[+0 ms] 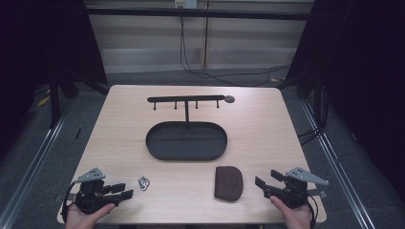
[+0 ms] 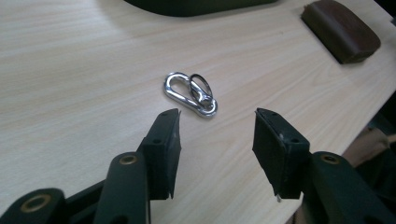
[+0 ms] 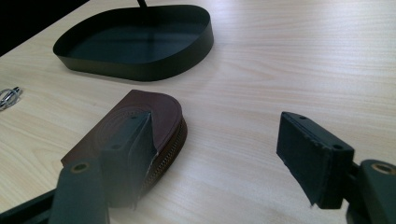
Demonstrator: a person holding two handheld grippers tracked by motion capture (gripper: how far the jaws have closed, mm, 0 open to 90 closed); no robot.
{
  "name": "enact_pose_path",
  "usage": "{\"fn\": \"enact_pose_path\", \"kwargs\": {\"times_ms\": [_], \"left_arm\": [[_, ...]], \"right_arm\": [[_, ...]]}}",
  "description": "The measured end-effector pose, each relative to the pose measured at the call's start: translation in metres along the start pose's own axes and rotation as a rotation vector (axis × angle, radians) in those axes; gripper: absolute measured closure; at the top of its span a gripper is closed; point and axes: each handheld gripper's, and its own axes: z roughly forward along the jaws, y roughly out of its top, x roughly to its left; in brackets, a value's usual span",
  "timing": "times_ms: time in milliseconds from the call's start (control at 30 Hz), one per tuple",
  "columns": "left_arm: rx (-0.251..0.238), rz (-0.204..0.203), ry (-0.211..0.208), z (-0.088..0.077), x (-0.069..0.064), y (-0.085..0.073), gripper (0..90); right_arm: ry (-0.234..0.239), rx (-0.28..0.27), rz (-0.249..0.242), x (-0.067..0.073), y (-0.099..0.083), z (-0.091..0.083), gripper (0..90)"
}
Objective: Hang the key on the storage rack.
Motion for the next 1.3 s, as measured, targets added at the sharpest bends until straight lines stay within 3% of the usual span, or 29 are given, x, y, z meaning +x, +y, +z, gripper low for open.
{"fn": "enact_pose_path", "kwargs": {"times_ms": [200,400,533,700,800,933,1167,1300], "left_arm": [[0.014,-0.009,-0.028,0.002,0.000,0.000,54.7],[0.001,0.001,-0.008,0.000,0.000,0.001,56.4],[0.009,-0.019,0.009,0.000,0.000,0.002,55.2],[0.011,-0.014,-0.012,-0.003,0.000,0.006,59.6],[0.007,-0.006,0.032,-0.006,-0.002,0.011,58.4],[0.028,0.041,0.037,-0.005,-0.005,0.021,61.1],[0.050,0.076,0.041,-0.006,-0.008,0.033,64.6],[0.101,0.125,0.043,-0.003,-0.013,0.044,70.5]], "right_arm": [[0.005,0.006,-0.003,0.001,0.001,-0.001,27.3],[0.011,0.010,0.002,0.000,0.000,-0.002,27.2],[0.014,0.012,0.002,0.001,0.001,-0.002,27.1],[0.012,0.024,-0.013,0.003,0.001,-0.002,27.1],[0.012,0.026,-0.010,0.003,0.000,-0.002,27.1],[0.019,0.032,-0.004,0.002,0.000,-0.001,26.7],[0.017,0.033,-0.004,0.002,0.000,-0.001,26.7],[0.021,0.039,-0.002,0.002,0.000,-0.001,26.7]]}}
